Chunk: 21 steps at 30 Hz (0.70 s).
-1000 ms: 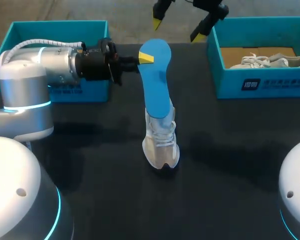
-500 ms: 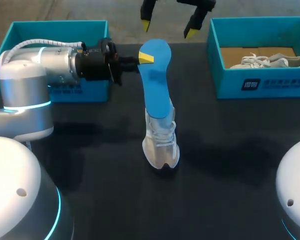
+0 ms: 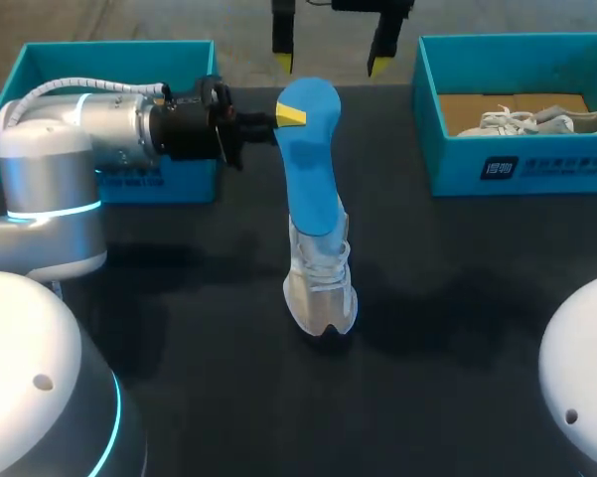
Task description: Take the shoe out of the shoebox, open the shoe tongue, remove and reinsert the insole, then place the shoe into the shoebox
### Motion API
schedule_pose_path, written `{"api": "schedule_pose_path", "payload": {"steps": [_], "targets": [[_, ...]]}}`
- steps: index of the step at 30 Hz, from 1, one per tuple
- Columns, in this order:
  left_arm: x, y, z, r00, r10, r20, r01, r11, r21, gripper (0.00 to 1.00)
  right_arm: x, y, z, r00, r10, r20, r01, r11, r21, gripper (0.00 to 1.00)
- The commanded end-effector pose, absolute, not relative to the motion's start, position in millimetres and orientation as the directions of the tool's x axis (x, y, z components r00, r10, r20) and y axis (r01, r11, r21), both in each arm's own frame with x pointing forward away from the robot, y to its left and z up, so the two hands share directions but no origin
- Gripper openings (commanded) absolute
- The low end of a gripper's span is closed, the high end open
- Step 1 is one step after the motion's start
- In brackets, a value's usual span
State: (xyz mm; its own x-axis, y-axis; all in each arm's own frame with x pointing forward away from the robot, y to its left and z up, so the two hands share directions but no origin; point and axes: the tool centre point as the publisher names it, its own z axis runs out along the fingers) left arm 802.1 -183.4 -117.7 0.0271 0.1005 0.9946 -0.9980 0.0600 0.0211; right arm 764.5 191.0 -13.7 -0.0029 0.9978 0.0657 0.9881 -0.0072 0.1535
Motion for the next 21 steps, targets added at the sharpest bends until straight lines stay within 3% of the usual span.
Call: {"api": "schedule_pose_path", "payload": {"steps": [1, 21], "targets": [[802, -184, -119, 0.027, 0.103, 0.994, -0.998, 0.061, 0.021, 0.0, 766, 194, -12, 0.003, 0.999, 0.04, 0.989, -0.009, 0.15, 1.0], [802, -184, -119, 0.027, 0.103, 0.994, -0.998, 0.061, 0.021, 0.0, 768, 195, -24, -0.037, 0.999, 0.019, 0.985, 0.033, 0.169, 1.0]]}}
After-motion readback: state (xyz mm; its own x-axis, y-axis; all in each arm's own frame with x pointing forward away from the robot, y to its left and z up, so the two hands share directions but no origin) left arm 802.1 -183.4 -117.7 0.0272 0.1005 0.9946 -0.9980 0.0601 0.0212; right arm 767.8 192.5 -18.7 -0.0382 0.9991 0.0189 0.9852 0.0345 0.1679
